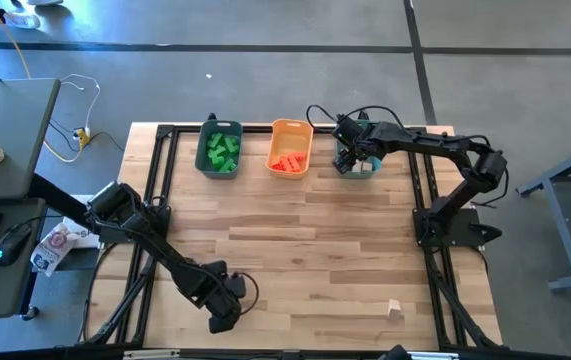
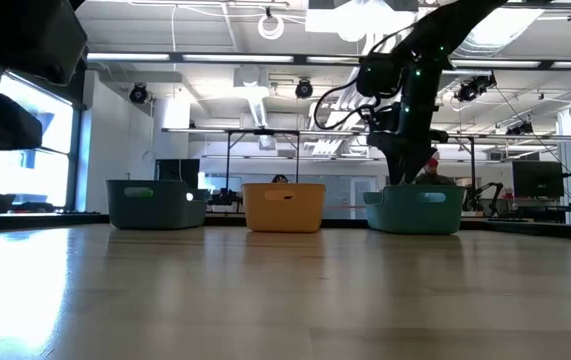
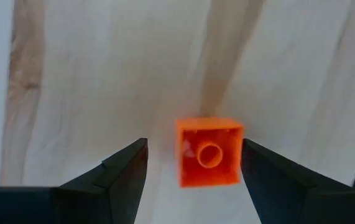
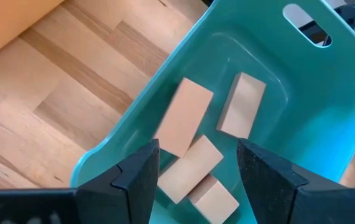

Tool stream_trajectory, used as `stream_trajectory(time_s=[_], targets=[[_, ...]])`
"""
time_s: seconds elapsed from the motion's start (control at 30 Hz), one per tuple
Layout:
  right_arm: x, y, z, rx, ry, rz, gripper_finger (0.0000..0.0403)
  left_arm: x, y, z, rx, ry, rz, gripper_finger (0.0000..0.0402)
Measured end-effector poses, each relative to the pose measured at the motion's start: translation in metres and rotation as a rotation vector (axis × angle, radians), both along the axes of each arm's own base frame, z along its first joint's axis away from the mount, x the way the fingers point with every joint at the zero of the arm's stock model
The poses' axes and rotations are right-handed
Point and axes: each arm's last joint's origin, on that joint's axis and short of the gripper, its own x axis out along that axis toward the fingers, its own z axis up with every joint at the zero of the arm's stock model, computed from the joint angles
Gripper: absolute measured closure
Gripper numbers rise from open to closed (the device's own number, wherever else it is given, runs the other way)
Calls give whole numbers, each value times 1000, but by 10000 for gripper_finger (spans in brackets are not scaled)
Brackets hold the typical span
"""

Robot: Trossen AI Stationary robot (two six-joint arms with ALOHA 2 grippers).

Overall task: Sort & place blocks by color
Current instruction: Put the orange game piece into the yellow bin

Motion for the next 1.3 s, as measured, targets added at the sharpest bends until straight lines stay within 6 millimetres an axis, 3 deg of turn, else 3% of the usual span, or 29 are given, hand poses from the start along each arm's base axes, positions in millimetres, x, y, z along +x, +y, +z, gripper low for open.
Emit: stream_trajectory(time_s=[0.4,0.57,0.7,0.83,1.03,1.3], targets=[[0,3,-1,74,-11,52,203,2,-2,-14,44,27,-11,177],[-5,10,4,158,-35,79,203,1,-1,-14,53,30,-27,235],[-10,13,18,127,-79,79,203,2,0,-14,62,29,-66,295],[-17,18,35,106,-157,67,203,5,3,-12,83,3,-97,296],[-25,37,56,205,-286,164,203,13,23,-3,150,-49,-91,296],[-21,84,69,316,-320,334,203,32,65,10,255,-108,-78,296]])
